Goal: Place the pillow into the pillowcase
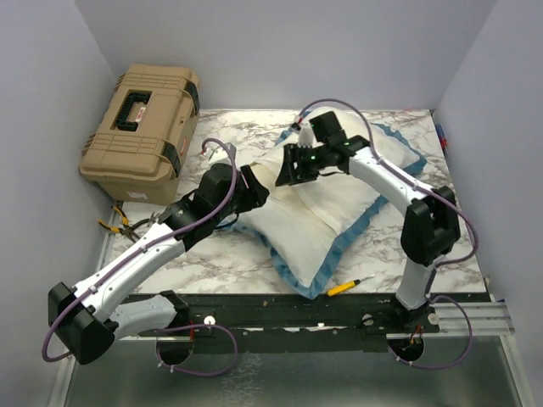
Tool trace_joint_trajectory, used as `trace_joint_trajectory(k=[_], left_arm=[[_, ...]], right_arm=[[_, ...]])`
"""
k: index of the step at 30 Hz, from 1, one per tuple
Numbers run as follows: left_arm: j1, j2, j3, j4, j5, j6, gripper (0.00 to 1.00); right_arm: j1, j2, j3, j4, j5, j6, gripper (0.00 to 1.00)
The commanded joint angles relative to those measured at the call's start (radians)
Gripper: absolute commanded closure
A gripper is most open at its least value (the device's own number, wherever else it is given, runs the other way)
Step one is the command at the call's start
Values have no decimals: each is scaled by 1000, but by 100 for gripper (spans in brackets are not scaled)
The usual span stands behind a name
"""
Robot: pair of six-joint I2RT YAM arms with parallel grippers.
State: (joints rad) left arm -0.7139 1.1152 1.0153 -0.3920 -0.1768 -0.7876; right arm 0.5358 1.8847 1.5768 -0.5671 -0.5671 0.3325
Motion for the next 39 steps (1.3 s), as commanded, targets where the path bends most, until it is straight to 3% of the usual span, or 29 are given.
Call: trace_joint_trajectory(k=[1, 4, 9, 16, 23, 27, 33, 39], left_arm=[[4, -118, -69, -43, -133, -6, 28], [5, -142, -77, -87, -185, 13, 24], [27, -99, -63, -130, -189, 35, 24], [127, 58, -16, -144, -113, 75, 24], [340, 254, 42, -122, 92, 93, 24], [444, 331, 45, -25, 263, 106, 24], [559, 422, 27, 152, 430, 74, 25], [587, 555, 75, 254, 573, 46, 39]], right_arm=[[-59, -120, 2, -129, 277, -24, 39], [-81, -176, -48, -163, 409, -43, 27], [-151, -278, -181, -128, 402, -12, 17], [-313, -411, -404, -48, 241, 66, 12], [-318, -437, -431, 69, 46, 99, 12], [-285, -370, -382, 183, -65, 135, 12], [-140, -129, -128, 171, -94, 132, 15], [-67, 103, 134, 143, -130, 148, 24]])
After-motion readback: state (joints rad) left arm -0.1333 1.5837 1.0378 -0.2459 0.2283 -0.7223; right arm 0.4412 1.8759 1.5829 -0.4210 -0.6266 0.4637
